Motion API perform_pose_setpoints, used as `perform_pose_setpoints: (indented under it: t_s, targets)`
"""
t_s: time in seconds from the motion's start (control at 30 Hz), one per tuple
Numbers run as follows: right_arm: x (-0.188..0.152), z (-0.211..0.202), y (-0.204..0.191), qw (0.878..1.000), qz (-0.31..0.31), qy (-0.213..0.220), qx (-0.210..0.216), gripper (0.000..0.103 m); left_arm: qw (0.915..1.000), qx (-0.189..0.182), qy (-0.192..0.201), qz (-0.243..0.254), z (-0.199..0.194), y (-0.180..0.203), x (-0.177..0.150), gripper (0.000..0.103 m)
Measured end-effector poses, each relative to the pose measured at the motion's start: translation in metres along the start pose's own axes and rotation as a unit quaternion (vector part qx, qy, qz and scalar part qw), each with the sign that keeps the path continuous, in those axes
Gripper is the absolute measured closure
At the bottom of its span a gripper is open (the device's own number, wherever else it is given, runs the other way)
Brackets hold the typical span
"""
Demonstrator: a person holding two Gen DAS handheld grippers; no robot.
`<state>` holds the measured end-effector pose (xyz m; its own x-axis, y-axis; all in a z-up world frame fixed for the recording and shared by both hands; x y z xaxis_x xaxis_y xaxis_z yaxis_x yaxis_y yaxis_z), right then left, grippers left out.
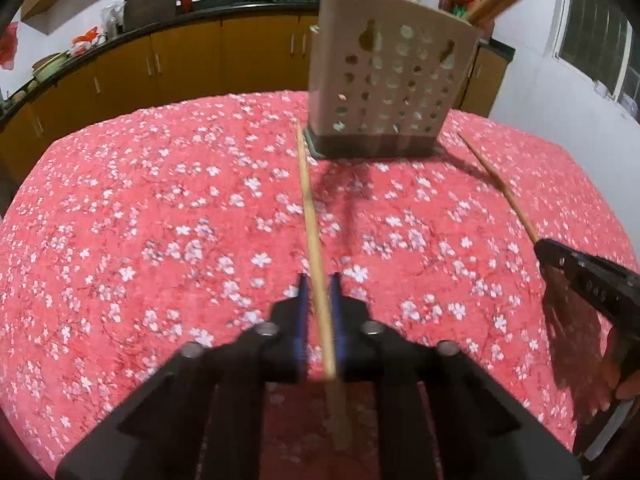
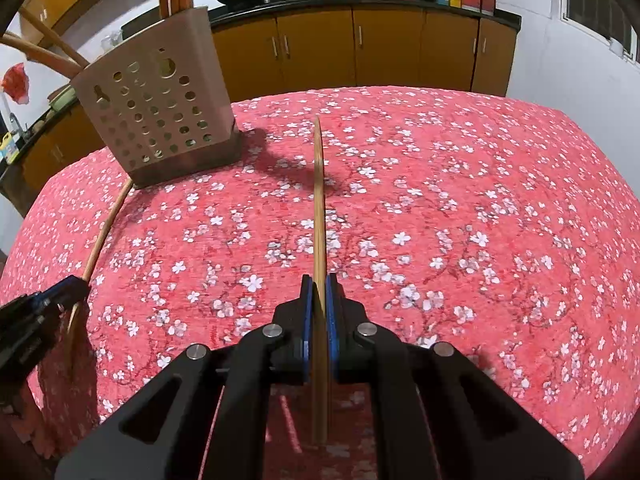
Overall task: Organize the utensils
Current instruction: 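Lower the right tool onto a fifth chopstick and close its fingers, then lift the gripped chopstick off the tablecloth with the right tool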
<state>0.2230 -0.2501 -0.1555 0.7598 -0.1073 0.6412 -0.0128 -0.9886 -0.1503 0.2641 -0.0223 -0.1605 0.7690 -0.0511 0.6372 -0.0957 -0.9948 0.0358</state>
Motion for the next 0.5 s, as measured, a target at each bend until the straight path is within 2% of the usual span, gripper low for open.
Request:
perform_pose_setpoints:
  t_s: [0.33,0.5]
  targets:
    - [0.004,0.007,-0.016,1.0,-0.023,0.001,0.008,0.096,0.9977,0.046,0.0,-0.051,-0.002,-0.071,0.006,0.095]
    - [0.006,0.01,-0.019,0.999,-0.034,0.005,0.002,0.095,0.9976,0.046,-0.002,-0.053,0.0,-0.079,0.001,0.094]
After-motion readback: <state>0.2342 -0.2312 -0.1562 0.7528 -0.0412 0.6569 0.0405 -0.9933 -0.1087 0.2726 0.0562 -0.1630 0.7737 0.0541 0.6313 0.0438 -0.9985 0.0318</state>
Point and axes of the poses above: each gripper's, at about its wrist camera, not at the fingertips, and z roughly the way its jaws point, y to its right, x to its top, the point moved 7 cm from there along z, roughly the way its jaws point, and after that the axes turned 2 degrees about x, right-handed, at the moved point
